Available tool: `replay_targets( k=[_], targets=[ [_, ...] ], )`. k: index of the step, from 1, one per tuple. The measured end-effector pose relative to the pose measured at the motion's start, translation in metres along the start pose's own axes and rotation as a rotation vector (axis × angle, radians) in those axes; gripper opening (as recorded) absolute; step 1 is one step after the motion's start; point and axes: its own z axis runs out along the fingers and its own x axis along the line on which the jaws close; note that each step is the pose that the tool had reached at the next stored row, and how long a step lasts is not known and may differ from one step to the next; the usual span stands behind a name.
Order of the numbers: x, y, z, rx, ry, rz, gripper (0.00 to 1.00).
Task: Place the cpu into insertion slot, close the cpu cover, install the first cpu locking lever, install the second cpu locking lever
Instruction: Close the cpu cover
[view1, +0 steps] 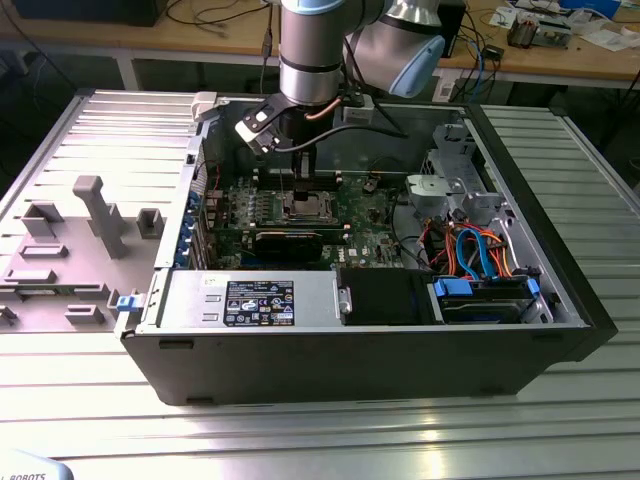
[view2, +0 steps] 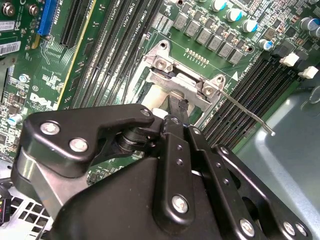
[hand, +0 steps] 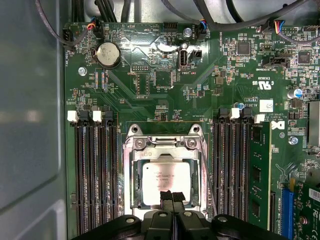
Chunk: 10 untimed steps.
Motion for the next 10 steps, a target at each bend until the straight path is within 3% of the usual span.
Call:
replay_targets(
  k=[10],
  targets=[
    [0.0001, -0.0026, 0.0023, 0.0000, 0.0001, 0.000, 0.11]
  ],
)
